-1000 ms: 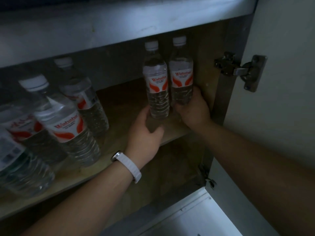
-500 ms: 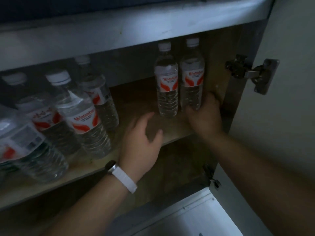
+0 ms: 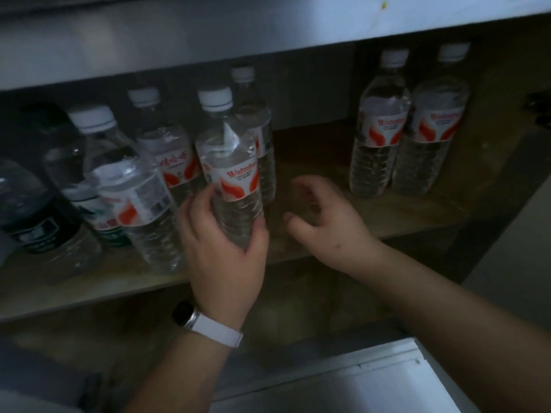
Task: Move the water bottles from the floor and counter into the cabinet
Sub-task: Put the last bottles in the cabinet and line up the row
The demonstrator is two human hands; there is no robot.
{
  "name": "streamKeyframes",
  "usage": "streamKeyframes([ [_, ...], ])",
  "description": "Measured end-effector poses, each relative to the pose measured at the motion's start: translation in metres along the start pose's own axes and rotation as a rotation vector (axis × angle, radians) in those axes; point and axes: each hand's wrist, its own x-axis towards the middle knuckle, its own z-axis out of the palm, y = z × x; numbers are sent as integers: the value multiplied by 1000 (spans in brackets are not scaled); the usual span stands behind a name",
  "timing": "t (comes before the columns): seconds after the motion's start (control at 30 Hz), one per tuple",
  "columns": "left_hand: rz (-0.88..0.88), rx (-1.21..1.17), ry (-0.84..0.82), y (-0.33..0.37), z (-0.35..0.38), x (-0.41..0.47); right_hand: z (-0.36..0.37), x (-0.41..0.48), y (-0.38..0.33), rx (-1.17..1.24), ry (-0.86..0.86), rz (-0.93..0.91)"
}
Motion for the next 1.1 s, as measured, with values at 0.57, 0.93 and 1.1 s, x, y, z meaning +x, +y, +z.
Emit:
streamKeyframes([
  [0.57, -122, -302, -184, -20, 2, 30, 52, 84, -23, 162, 132, 93],
  [0.93, -140, -246, -201, -22, 3, 28, 67, 99, -41, 310, 161, 226],
  [1.1, -139, -128, -165, -17, 6, 27, 65, 92, -31, 161, 194, 170],
])
